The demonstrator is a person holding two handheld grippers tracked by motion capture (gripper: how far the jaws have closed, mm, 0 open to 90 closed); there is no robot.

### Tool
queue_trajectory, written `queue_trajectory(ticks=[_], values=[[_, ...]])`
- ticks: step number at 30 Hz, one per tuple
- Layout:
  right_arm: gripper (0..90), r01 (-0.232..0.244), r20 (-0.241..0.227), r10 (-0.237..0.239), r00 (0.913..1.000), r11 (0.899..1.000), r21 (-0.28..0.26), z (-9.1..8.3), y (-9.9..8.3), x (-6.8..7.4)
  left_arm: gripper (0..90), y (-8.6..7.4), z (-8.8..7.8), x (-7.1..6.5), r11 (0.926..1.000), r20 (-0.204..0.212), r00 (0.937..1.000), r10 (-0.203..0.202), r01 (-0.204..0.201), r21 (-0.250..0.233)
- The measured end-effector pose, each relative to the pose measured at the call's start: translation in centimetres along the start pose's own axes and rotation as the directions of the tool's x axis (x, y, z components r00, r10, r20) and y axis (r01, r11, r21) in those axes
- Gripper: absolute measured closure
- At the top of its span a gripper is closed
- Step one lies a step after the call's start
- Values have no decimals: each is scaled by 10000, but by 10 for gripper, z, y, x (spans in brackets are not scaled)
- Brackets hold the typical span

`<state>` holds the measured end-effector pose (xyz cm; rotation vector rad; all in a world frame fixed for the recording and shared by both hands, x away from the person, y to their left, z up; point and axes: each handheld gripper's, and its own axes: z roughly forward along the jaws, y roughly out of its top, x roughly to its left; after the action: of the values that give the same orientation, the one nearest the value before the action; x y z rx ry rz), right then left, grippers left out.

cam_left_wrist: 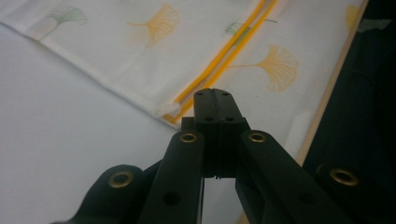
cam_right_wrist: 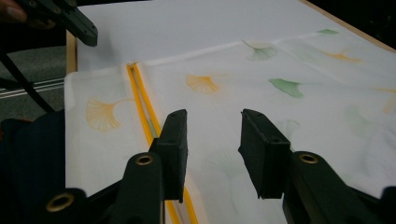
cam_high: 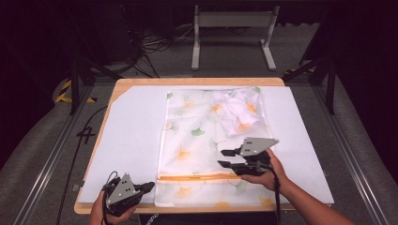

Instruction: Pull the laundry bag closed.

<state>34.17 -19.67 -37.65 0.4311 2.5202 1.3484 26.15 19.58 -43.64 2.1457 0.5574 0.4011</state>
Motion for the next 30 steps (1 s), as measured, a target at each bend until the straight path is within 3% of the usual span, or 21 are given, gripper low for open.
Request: queue_trajectory(ticks=[5, 6, 7, 11, 17, 20, 25, 30], values=[[629, 380, -862, -361, 9956, 9990, 215, 40, 23, 11, 900, 0, 10, -7, 9990, 281, 9994, 218, -228, 376], [629, 380, -862, -361, 9956, 9990, 215, 40, 23, 11, 900, 0, 10, -7, 9990, 281, 9994, 218, -228, 376], [627, 387, -1240, -357, 9916, 9990, 224, 58, 32, 15, 900, 0, 14, -8, 9984, 356, 9991, 233, -251, 509], [622, 548, -1424, -500, 9885, 9981, 295, 75, 41, 20, 898, 1, 17, -9, 9978, 456, 9986, 282, -309, 595], [617, 736, -2132, -592, 9752, 9955, 603, 117, 60, 33, 900, -1, 21, -6, 9964, 383, 9988, 320, -349, 774], [608, 733, -2365, -511, 9703, 9936, 859, 139, 66, 39, 900, -2, 22, -4, 9962, 394, 9987, 338, -368, 793], [603, 720, -2389, -395, 9702, 9890, 1292, 167, 70, 46, 900, -2, 27, -3, 9925, 397, 9982, 439, -481, 1120], [614, 774, -2497, -393, 9675, 9864, 1447, 181, 73, 50, 900, -4, 30, -4, 9900, 418, 9977, 537, -586, 1287]])
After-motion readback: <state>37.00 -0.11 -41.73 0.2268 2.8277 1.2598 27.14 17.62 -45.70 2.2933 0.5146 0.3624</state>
